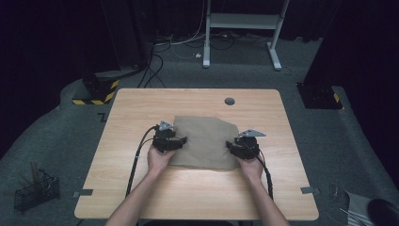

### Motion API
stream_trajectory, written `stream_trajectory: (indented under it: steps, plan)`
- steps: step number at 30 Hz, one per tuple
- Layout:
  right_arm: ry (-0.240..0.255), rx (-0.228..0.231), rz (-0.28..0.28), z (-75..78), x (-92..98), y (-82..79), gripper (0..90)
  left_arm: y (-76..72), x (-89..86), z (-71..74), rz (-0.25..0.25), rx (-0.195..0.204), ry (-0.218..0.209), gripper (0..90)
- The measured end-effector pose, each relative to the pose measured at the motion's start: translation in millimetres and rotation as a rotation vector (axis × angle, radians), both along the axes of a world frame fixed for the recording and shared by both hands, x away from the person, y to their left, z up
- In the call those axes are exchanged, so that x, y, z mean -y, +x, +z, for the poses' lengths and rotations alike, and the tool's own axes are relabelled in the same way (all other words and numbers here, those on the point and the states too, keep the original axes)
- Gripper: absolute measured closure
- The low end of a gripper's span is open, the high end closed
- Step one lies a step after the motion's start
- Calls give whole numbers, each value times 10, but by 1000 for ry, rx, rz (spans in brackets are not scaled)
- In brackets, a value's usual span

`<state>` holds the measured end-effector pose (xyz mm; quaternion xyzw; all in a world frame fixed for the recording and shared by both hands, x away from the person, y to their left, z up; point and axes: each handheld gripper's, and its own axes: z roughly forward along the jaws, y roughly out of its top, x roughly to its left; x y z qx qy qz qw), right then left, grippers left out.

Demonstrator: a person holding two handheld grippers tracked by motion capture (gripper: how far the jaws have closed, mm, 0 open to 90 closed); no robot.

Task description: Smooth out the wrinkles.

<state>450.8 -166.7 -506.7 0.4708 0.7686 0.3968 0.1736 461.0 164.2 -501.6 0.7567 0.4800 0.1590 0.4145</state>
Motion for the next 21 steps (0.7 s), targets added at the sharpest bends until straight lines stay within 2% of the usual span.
stream_trajectory:
  steps: [3, 7, 10, 12, 16, 21]
  plan:
    - [11, 22, 4, 61, 24, -35, 544, -45, -25, 73, -7, 24, 2, 363]
    - [21, 28, 4, 94, 42, -59, 544, -98, -70, 134, -9, 33, 13, 363]
    - [22, 32, 9, 104, 71, -104, 543, -162, -107, 187, -18, 48, 63, 362]
    - [18, 25, 8, 119, 93, -142, 541, -198, -148, 219, -18, 48, 54, 360]
    - [23, 48, 10, 166, 134, -196, 542, -258, -214, 276, -11, 68, 26, 357]
    - [26, 56, 4, 188, 179, -228, 542, -324, -281, 301, -13, 77, 15, 355]
